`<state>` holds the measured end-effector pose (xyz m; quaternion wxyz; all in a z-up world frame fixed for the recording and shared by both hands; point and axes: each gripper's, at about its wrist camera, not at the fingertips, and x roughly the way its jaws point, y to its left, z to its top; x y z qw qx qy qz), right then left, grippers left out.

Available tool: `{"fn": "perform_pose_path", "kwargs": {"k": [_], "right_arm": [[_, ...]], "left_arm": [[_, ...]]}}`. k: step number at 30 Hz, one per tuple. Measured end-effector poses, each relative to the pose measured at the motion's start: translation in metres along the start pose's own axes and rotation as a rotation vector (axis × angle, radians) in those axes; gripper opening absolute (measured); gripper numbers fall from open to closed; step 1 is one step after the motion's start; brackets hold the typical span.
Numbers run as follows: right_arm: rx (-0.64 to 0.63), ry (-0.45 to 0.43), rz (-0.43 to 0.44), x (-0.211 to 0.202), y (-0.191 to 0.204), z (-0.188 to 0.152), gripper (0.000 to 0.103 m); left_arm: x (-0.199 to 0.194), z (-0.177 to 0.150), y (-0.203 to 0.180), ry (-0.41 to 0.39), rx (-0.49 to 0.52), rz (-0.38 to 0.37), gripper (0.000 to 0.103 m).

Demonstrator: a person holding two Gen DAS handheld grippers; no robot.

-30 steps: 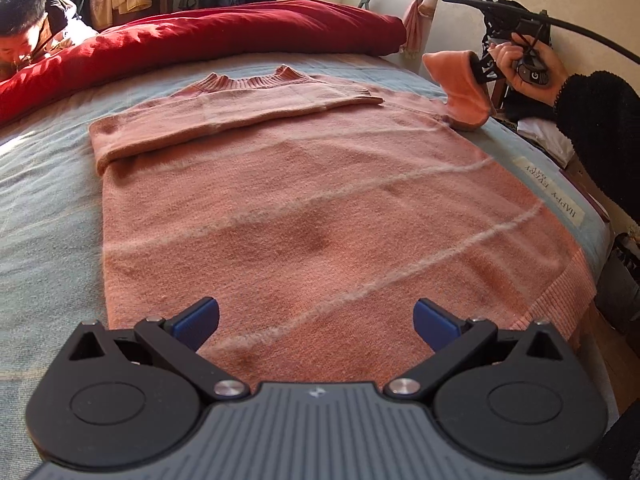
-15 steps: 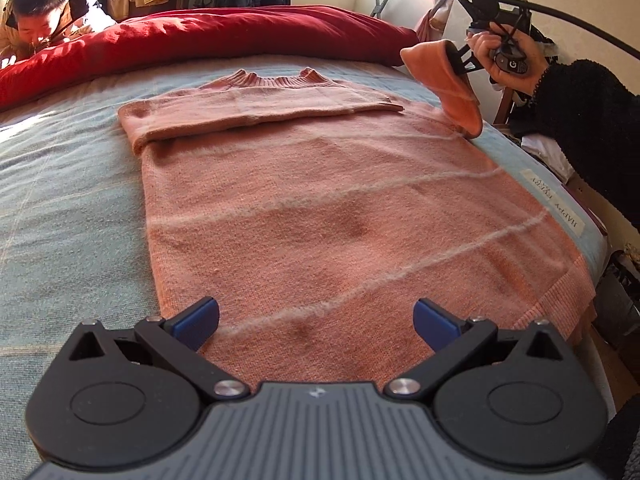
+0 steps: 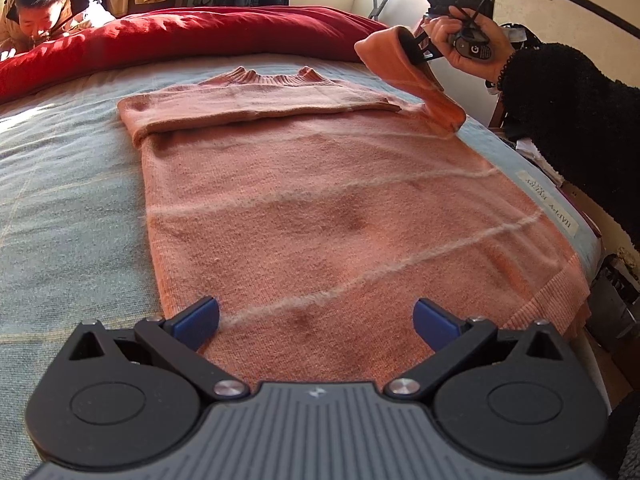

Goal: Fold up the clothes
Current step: 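Lift the sleeve with the right gripper and carry it across the body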

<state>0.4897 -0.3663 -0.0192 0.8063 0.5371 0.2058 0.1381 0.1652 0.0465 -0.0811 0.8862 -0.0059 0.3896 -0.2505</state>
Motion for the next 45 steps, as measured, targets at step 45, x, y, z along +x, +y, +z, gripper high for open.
{"fn": "perform_pose_path", "kwargs": {"k": [45], "right_arm": [[-1.126,0.421,-0.494,0.107,0.066,-0.206,0.103]], "left_arm": [[-0.001,-0.008,-0.007,0.021,0.018,0.018,0.102]]}}
